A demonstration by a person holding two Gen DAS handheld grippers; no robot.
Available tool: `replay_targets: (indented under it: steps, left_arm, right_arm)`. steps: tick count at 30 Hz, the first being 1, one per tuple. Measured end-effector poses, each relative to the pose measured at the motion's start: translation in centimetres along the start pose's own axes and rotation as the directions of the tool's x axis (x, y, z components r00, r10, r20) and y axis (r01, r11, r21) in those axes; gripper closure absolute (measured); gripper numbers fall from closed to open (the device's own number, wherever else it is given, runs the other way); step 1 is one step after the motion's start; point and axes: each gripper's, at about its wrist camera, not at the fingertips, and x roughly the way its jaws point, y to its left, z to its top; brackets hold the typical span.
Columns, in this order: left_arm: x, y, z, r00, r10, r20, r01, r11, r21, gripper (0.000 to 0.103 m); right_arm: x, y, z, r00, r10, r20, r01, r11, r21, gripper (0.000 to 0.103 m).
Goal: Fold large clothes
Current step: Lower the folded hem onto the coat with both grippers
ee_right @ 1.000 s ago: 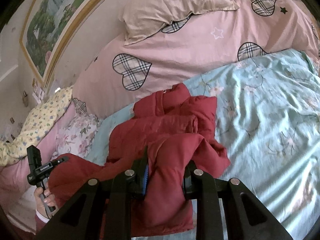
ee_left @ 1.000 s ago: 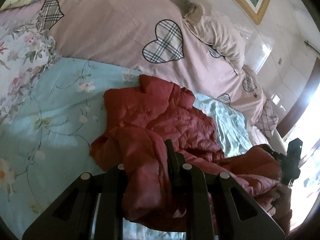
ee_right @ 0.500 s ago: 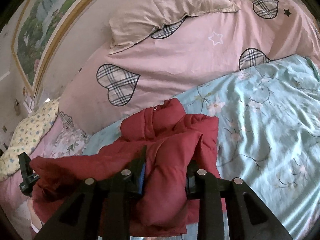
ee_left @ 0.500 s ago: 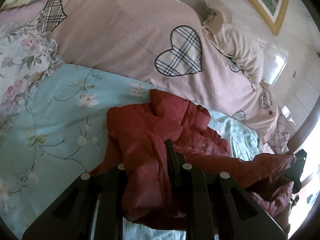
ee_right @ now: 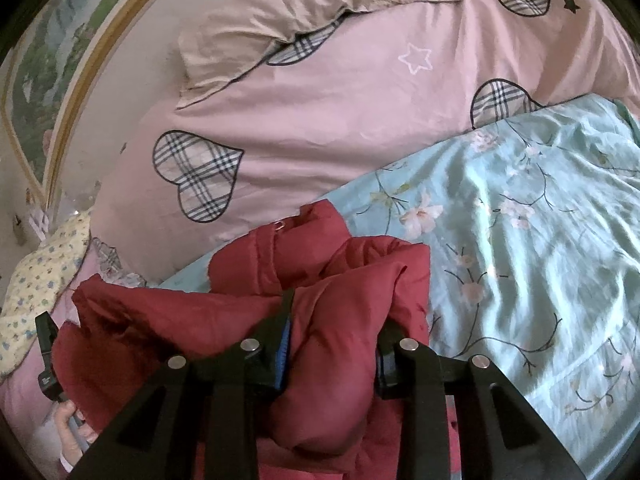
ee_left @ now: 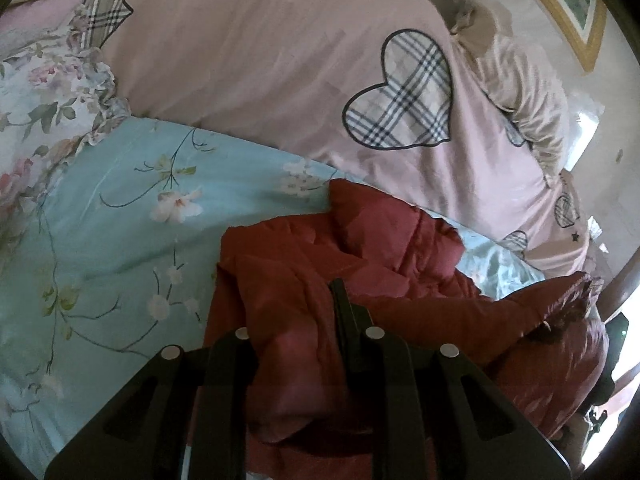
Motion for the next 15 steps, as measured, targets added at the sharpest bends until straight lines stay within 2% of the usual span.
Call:
replay_targets:
  steps: [10,15]
  left_arm:
    - [5.9,0.8,2.6,0.995,0.076,-0.057,-0.077,0.997,-0.007,0.085]
    - [8.8,1.6,4.2,0.993,0.091,-0.081,-0.093,0.995,-0.023,0.082]
  right_arm:
    - [5.2,-1.9,2.1,0.999,-0.043,-0.028,0.046,0.995,0.088,0.072]
    - [8.2,-2.4,3.3,0.998,-0.059,-0.036,0.063,0.991,0.121,0.070]
